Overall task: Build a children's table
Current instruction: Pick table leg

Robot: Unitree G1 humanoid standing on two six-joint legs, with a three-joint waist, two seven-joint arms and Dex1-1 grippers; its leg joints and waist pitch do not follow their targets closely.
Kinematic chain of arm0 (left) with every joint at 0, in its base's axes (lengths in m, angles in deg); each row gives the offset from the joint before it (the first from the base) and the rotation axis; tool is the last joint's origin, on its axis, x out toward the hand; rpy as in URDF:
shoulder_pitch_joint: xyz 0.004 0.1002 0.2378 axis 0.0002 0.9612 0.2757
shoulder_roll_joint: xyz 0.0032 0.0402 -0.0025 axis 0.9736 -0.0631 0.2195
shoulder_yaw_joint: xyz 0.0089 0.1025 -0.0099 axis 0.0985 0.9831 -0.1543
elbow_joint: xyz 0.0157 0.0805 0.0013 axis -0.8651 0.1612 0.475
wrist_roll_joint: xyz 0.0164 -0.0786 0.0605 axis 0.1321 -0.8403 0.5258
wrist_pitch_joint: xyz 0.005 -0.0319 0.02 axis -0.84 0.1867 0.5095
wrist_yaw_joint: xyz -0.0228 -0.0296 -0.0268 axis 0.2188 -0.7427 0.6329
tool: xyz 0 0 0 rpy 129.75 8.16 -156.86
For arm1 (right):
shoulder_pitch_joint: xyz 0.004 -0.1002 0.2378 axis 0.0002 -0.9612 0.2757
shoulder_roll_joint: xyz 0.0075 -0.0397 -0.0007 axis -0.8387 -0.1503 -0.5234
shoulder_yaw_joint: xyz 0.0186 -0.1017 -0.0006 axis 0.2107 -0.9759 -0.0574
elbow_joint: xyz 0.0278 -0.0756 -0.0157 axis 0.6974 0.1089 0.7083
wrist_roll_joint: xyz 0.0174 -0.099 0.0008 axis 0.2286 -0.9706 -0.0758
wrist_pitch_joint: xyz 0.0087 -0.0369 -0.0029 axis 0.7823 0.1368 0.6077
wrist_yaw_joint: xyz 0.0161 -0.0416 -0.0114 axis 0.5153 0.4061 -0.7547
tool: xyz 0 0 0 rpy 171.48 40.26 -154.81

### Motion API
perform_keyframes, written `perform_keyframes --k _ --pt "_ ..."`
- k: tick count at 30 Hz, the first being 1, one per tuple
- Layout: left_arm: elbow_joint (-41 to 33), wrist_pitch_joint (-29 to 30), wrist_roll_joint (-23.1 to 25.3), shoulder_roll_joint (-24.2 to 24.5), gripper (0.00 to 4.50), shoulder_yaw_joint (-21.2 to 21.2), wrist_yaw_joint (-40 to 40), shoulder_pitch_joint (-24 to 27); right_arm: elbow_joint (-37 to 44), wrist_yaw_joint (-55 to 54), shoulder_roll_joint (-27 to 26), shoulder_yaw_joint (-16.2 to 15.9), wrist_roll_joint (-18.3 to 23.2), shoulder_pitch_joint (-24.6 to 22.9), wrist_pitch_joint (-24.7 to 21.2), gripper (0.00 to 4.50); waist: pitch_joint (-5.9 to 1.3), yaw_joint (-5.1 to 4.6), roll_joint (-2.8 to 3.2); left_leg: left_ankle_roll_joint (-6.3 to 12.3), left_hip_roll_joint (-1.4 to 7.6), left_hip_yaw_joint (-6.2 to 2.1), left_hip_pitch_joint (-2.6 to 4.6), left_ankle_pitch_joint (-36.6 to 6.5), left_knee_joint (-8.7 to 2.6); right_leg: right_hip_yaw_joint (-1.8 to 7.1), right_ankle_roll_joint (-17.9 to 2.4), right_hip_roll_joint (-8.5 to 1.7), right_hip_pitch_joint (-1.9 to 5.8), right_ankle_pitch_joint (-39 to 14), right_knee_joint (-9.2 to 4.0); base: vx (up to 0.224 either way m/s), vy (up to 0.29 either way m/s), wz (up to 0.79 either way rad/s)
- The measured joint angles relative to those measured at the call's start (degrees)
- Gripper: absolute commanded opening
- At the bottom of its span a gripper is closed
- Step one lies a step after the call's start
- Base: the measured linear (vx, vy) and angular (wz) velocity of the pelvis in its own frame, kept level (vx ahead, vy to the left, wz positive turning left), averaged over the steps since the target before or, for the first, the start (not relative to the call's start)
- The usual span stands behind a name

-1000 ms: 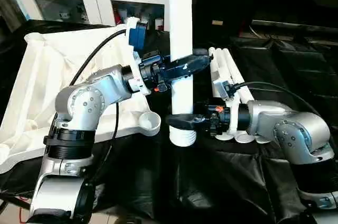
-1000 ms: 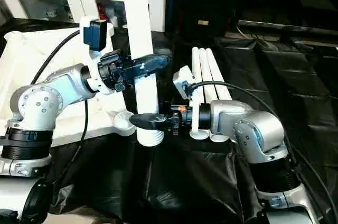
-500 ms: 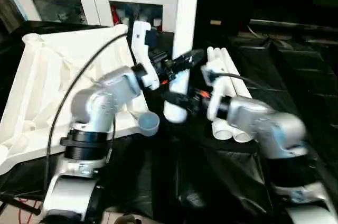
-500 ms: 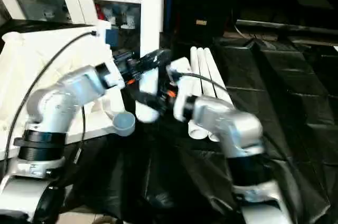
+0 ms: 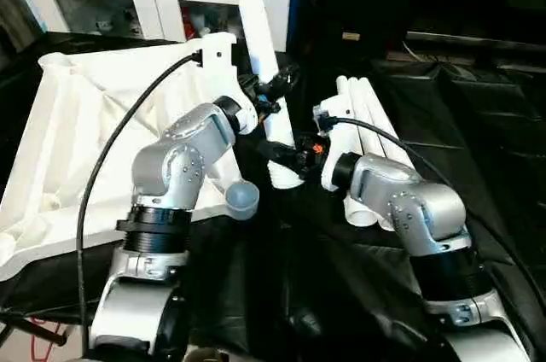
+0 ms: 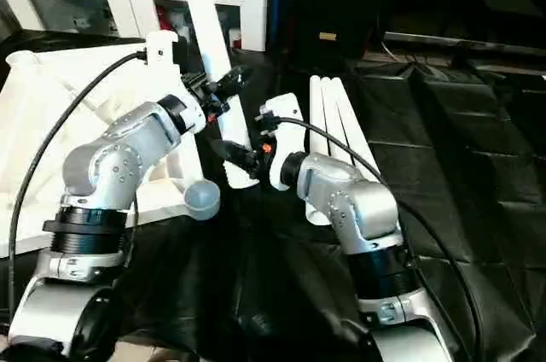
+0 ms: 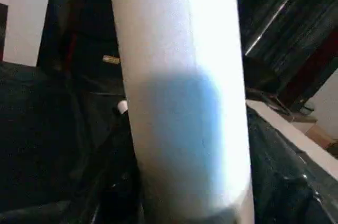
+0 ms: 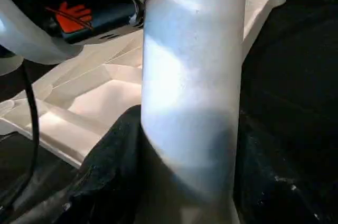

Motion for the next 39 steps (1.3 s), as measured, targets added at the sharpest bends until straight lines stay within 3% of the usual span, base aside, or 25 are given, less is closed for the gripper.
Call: perform_keyframes --k 1,2,8,11,14,18,21,27,28,31,33,39 --pt "0.0 0.0 -0.3 0.0 2.09 -0.1 0.2 0.0 0.0 0.1 0.0 0.0 0.0 0.0 0.1 2.51 0.00 0.00 0.00 0.00 0.00 0.00 0.00 0.0 0.00 0.00 0.0 0.00 0.00 0.0 0.00 0.000 0.000 0.00" --pt "-0.1 0.0 -0.5 0.0 2.05 0.0 1.2 0.0 0.0 0.3 0.0 0.2 0.4 0.0 0.0 2.65 0.00 0.00 0.00 0.00 0.00 0.00 0.00 0.0 0.00 0.00 0.0 0.00 0.00 0.0 0.00 0.000 0.000 0.00" --pt "-0.8 0.0 -1.2 1.6 1.93 1.8 7.6 0.0 0.8 5.4 2.7 1.3 3.5 0.1 -2.1 3.07 0.01 0.08 0.01 0.01 0.00 0.00 -0.01 0.0 0.00 0.00 0.0 0.00 0.00 0.0 -0.02 0.000 0.000 0.00" --pt "-1.3 0.1 -2.3 5.0 1.93 3.9 15.0 0.3 3.0 10.9 7.0 0.1 5.2 0.1 -4.5 3.14 0.03 0.07 0.06 0.02 0.00 0.00 0.00 0.0 -0.01 -0.01 0.0 0.00 0.00 0.0 -0.02 0.000 0.000 0.00" --pt "-1.4 0.4 -3.5 6.4 1.93 4.1 19.7 0.3 3.5 13.4 8.5 -0.2 5.8 0.0 -5.3 3.14 0.01 -0.06 0.07 0.01 0.00 0.01 0.02 0.0 0.00 0.01 0.0 0.00 0.00 0.0 0.01 0.000 0.000 0.00" --pt "-1.8 5.4 -10.1 11.0 1.93 4.2 32.7 0.5 5.1 17.9 10.7 -0.5 8.6 0.0 -6.9 3.14 0.02 -0.06 0.10 0.01 0.01 0.01 0.04 0.0 -0.01 0.01 0.0 0.01 -0.02 0.0 0.04 0.000 0.000 0.00" --pt "-3.3 6.5 -12.2 11.8 1.92 3.9 36.5 0.7 6.0 19.7 11.0 -0.7 10.0 0.0 -7.1 3.14 0.01 0.02 0.10 0.02 0.00 0.02 0.04 0.0 0.00 0.03 0.0 0.00 -0.01 0.0 0.03 0.000 0.000 0.00" --pt "-3.3 6.5 -12.5 11.9 1.92 3.9 37.2 1.1 6.0 20.0 11.0 -1.0 10.0 0.0 -7.3 3.14 0.01 0.07 0.10 0.00 -0.01 0.03 0.04 0.0 0.01 0.02 0.0 -0.02 0.01 0.0 0.05 0.000 0.000 0.00" --pt "-3.3 6.8 -12.7 11.9 1.91 3.8 37.3 1.1 6.1 20.2 11.1 -1.1 10.0 0.0 -7.3 2.79 0.01 0.06 0.11 0.00 -0.01 0.03 0.04 0.0 0.01 0.01 0.0 -0.02 0.01 0.0 0.05 0.000 0.000 0.00" --pt "-3.3 8.7 -15.6 10.5 1.90 2.7 37.6 1.1 7.7 22.4 12.0 -1.1 11.2 -0.2 -7.5 2.72 0.01 0.10 0.11 0.02 0.00 0.03 0.03 0.0 0.01 0.01 0.0 -0.02 0.01 0.0 0.03 0.000 0.000 0.00" --pt "-3.3 9.3 -16.7 10.0 1.90 2.6 38.4 1.1 8.2 23.1 12.0 -1.1 12.0 -0.3 -7.7 2.45 0.01 0.09 0.11 0.03 -0.01 0.03 0.03 0.0 0.01 0.01 0.0 -0.02 0.01 0.0 0.02 0.000 0.000 0.00" --pt "-3.3 10.0 -16.8 10.2 1.90 2.6 39.2 1.1 9.0 23.3 11.9 -1.2 12.5 -0.7 -8.5 1.97 0.01 0.07 0.11 0.01 0.00 0.03 0.06 0.0 0.01 0.02 0.0 -0.02 0.01 0.0 0.05 0.000 0.000 0.00"
